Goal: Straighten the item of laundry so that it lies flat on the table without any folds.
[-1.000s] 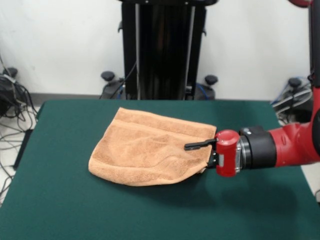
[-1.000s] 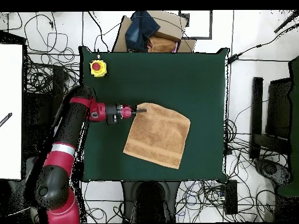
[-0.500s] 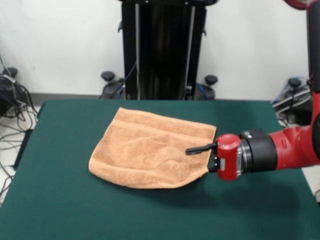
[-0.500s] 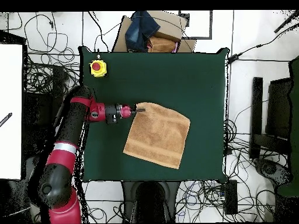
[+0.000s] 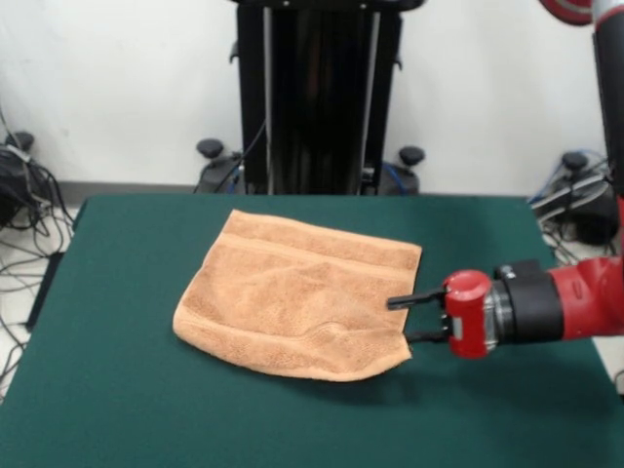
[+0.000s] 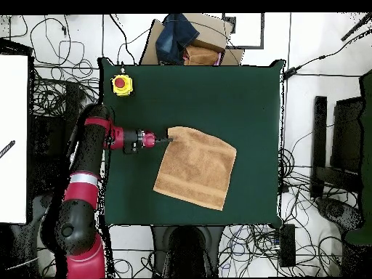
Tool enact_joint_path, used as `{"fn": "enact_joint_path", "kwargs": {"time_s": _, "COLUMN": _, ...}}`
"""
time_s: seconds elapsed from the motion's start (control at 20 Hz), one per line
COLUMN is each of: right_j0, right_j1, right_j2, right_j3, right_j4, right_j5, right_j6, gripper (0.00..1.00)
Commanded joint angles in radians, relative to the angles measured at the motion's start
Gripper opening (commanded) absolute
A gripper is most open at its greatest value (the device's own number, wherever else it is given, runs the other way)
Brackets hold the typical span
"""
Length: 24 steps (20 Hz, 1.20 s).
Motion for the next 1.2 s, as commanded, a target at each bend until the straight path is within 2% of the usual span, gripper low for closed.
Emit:
{"fn": "enact_joint_path", "kwargs": {"time_s": 0.05, "right_j0": -0.022, "right_j1": 0.011, "right_j2": -0.022, "right_j3": -0.14, "right_j4": 0.147, "right_j5": 0.159, "right_j6": 0.366, "gripper": 1.0}}
{"fn": "enact_joint_path", "kwargs": {"time_s": 0.45, "right_j0": -0.039, "right_j1": -0.005, "right_j2": -0.045, "right_j3": -0.18, "right_j4": 0.188, "right_j5": 0.212, "right_j6": 0.353, "gripper": 1.0}}
{"fn": "enact_joint_path", "kwargs": {"time_s": 0.5, "right_j0": -0.023, "right_j1": -0.028, "right_j2": -0.036, "right_j3": -0.151, "right_j4": 0.168, "right_j5": 0.223, "right_j6": 0.318, "gripper": 1.0}}
{"fn": "enact_joint_path", "kwargs": {"time_s": 0.6, "right_j0": 0.041, "right_j1": -0.11, "right_j2": 0.0, "right_j3": -0.02, "right_j4": 0.086, "right_j5": 0.214, "right_j6": 0.188, "gripper": 1.0}}
{"fn": "enact_joint_path", "kwargs": {"time_s": 0.75, "right_j0": 0.109, "right_j1": -0.206, "right_j2": 0.06, "right_j3": 0.174, "right_j4": -0.003, "right_j5": 0.111, "right_j6": 0.072, "gripper": 1.0}}
{"fn": "enact_joint_path", "kwargs": {"time_s": 0.9, "right_j0": 0.137, "right_j1": -0.264, "right_j2": 0.092, "right_j3": 0.3, "right_j4": -0.077, "right_j5": 0.011, "right_j6": 0.013, "gripper": 1.0}}
{"fn": "enact_joint_path", "kwargs": {"time_s": 1.2, "right_j0": 0.139, "right_j1": -0.345, "right_j2": 0.129, "right_j3": 0.426, "right_j4": -0.172, "right_j5": -0.092, "right_j6": -0.047, "gripper": 1.0}}
